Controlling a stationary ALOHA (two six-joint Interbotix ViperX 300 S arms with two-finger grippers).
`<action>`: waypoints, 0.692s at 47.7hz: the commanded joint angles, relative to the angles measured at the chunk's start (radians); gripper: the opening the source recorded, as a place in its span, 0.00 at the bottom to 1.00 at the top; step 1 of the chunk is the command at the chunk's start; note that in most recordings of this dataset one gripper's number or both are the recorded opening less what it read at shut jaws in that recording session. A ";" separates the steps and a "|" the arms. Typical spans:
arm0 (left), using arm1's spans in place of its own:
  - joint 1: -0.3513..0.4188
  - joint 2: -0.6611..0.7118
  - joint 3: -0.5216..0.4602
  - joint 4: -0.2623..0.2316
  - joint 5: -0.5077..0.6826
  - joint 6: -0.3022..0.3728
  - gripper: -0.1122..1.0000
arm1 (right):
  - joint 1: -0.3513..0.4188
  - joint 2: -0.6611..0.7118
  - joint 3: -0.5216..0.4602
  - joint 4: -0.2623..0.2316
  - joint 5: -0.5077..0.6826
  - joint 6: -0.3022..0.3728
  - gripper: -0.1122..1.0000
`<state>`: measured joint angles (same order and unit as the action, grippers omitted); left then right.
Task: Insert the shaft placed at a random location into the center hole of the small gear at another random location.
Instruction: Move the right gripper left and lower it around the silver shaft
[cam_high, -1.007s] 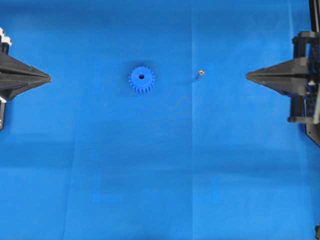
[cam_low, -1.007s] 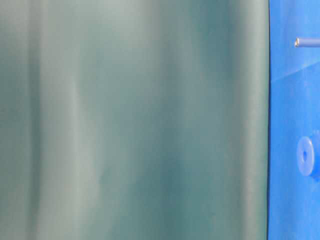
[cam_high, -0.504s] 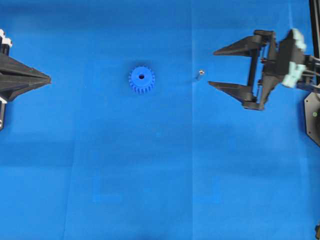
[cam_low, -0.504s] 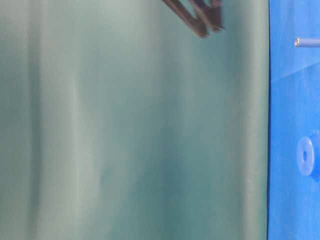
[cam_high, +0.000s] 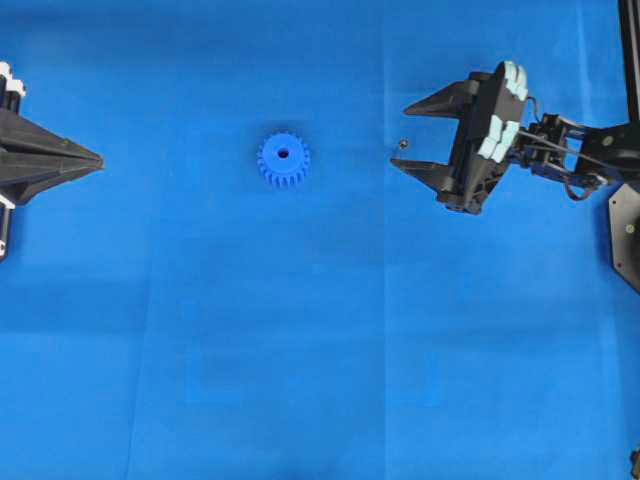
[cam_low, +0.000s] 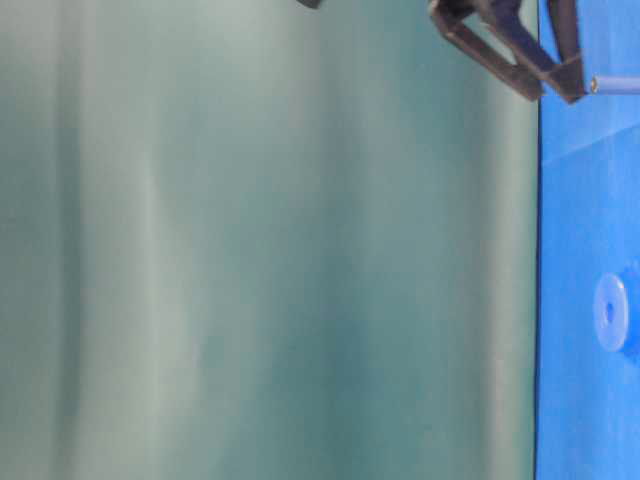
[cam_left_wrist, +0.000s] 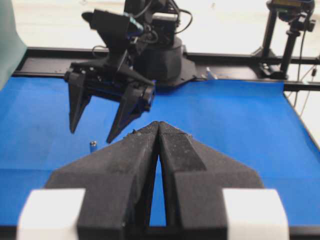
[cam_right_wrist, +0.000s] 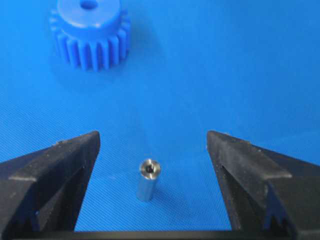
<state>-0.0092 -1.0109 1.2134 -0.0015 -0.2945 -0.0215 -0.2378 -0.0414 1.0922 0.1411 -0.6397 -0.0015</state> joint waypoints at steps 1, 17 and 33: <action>-0.003 0.005 -0.011 0.000 -0.006 -0.002 0.10 | -0.003 0.020 -0.018 0.008 -0.028 0.002 0.80; -0.002 0.005 -0.006 0.000 0.000 -0.003 0.10 | 0.000 0.064 -0.018 0.017 -0.034 0.003 0.75; -0.003 0.005 -0.005 0.000 0.000 -0.003 0.10 | 0.014 0.064 -0.018 0.011 -0.034 0.002 0.23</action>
<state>-0.0092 -1.0109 1.2195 -0.0015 -0.2884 -0.0230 -0.2255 0.0322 1.0830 0.1549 -0.6627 0.0000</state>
